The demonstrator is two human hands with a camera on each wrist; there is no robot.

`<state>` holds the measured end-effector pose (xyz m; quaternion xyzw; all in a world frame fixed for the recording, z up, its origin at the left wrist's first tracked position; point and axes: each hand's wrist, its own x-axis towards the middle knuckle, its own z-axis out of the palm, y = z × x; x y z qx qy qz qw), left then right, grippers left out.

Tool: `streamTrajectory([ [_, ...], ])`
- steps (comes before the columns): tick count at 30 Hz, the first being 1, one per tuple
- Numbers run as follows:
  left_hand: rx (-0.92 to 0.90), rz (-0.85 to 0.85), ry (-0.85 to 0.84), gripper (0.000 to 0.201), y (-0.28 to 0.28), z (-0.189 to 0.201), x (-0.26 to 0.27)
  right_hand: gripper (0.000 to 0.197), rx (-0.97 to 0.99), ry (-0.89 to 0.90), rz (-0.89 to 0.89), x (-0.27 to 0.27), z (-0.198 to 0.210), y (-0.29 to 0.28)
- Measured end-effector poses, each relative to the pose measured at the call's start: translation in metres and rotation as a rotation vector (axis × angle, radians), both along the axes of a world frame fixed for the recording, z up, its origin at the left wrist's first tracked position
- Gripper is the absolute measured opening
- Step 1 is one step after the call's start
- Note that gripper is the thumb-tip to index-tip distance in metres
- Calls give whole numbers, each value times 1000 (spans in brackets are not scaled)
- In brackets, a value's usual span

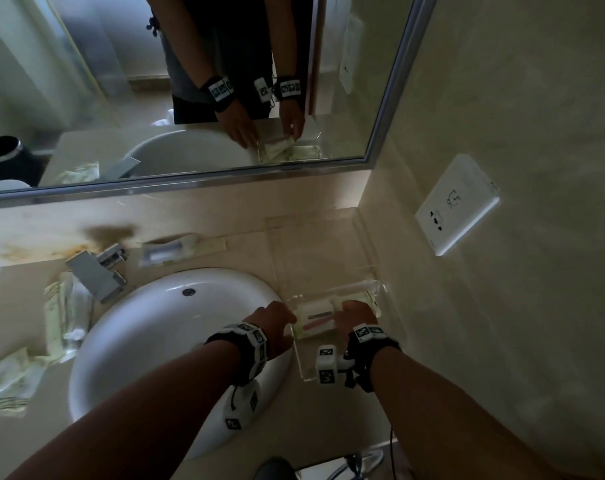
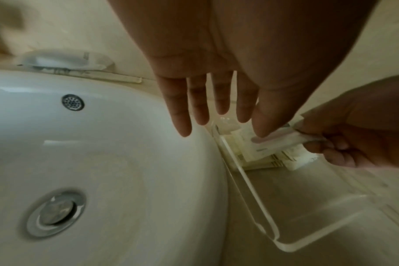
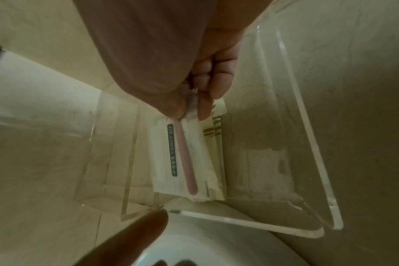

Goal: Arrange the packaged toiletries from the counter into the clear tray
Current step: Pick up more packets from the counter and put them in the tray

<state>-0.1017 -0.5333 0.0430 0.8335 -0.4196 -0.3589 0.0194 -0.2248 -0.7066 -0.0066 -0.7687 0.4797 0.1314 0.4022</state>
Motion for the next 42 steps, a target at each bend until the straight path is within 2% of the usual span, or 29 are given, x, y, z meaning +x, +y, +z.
streamTrajectory([
  [2,25,-38,-3,49,-7,-2,0,31,4,-30,34,7,-1,2],
  [7,62,-158,-43,52,-22,-10,-3,47,-61,-6,106,16,-10,4],
  [13,84,-389,-101,57,-33,-19,-14,42,-118,10,145,10,-19,3],
  [19,122,-440,-56,74,-44,-25,-21,26,-116,69,282,9,-10,0],
  [23,140,-435,-48,92,-47,-26,-21,12,-233,61,247,-5,-9,-1],
  [26,146,-434,-51,94,-49,-25,-21,23,-221,24,232,-12,-7,0],
  [31,99,-444,-40,82,-48,-20,-22,46,-92,46,415,-7,-12,8],
  [34,131,-492,-78,73,-44,-19,-22,40,-108,82,476,-6,-8,12],
  [36,183,-500,-111,69,-44,-21,-22,43,-127,93,494,-8,-9,12],
  [42,189,-482,-123,72,-43,-26,-24,49,-108,92,504,-7,-4,11],
])
